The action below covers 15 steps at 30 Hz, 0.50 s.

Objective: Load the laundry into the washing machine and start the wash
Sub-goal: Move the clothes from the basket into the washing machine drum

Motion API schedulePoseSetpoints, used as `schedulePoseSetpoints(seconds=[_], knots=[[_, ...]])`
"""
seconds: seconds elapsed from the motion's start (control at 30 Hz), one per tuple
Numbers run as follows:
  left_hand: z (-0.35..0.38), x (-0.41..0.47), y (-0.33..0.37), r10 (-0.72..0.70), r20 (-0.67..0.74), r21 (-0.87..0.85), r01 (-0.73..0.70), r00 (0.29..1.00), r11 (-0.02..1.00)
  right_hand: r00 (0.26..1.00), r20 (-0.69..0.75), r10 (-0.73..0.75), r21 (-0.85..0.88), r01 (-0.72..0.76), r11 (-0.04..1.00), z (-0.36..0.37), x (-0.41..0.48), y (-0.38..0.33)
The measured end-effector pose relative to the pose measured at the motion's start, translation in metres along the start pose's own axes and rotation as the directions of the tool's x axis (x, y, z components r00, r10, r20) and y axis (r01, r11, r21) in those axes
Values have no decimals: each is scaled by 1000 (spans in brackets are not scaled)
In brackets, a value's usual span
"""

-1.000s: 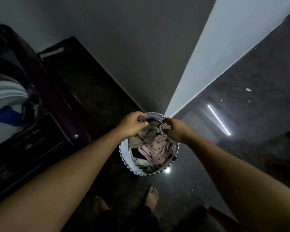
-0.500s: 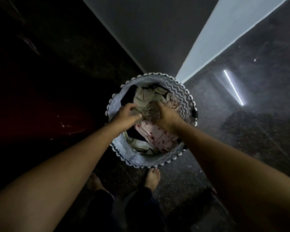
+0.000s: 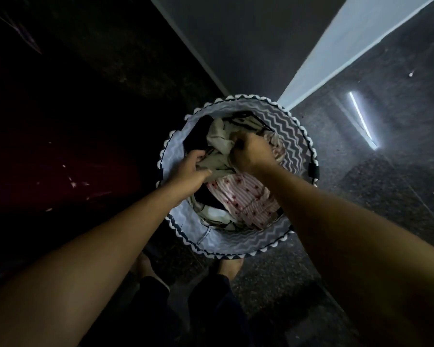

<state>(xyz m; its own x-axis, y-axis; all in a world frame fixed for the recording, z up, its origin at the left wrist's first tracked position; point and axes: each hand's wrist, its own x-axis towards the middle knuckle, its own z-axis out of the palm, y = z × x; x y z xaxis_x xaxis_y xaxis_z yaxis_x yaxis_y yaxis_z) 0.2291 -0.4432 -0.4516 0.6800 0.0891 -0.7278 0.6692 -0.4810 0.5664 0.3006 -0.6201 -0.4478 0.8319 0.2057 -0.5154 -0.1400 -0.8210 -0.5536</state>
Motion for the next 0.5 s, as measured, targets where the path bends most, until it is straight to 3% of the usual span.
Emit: schedulePoseSetpoints(seconds=[0.13,0.2,0.27,0.37,0.4,0.43,0.5], knots=[[3,-12,6,201,-223,294,-131,954,947,995,31,98,435,-102,895,-16,-11,-13],[6,-20,15,256,-253,228,-199,933,953,996,87,34,566,-77,821,-22,-20,-22],[9,-24,24,250,-192,111,-232,949,966,988,136,-75,625,-27,780,-29,-33,-28],[7,-21,29,173,-174,103,-157,969,982,996,53,-72,739,10,673,-26,-52,-16],[4,-20,30,130,-231,79,-115,964,990,1000,-17,8,714,6,700,-19,-56,-6],[1,-17,30,82,-299,0,-86,951,996,993,-78,93,610,-27,792,-11,-59,7],[-6,-10,30,-35,-394,-242,-66,919,968,977,-28,213,242,-200,949,9,-64,38]])
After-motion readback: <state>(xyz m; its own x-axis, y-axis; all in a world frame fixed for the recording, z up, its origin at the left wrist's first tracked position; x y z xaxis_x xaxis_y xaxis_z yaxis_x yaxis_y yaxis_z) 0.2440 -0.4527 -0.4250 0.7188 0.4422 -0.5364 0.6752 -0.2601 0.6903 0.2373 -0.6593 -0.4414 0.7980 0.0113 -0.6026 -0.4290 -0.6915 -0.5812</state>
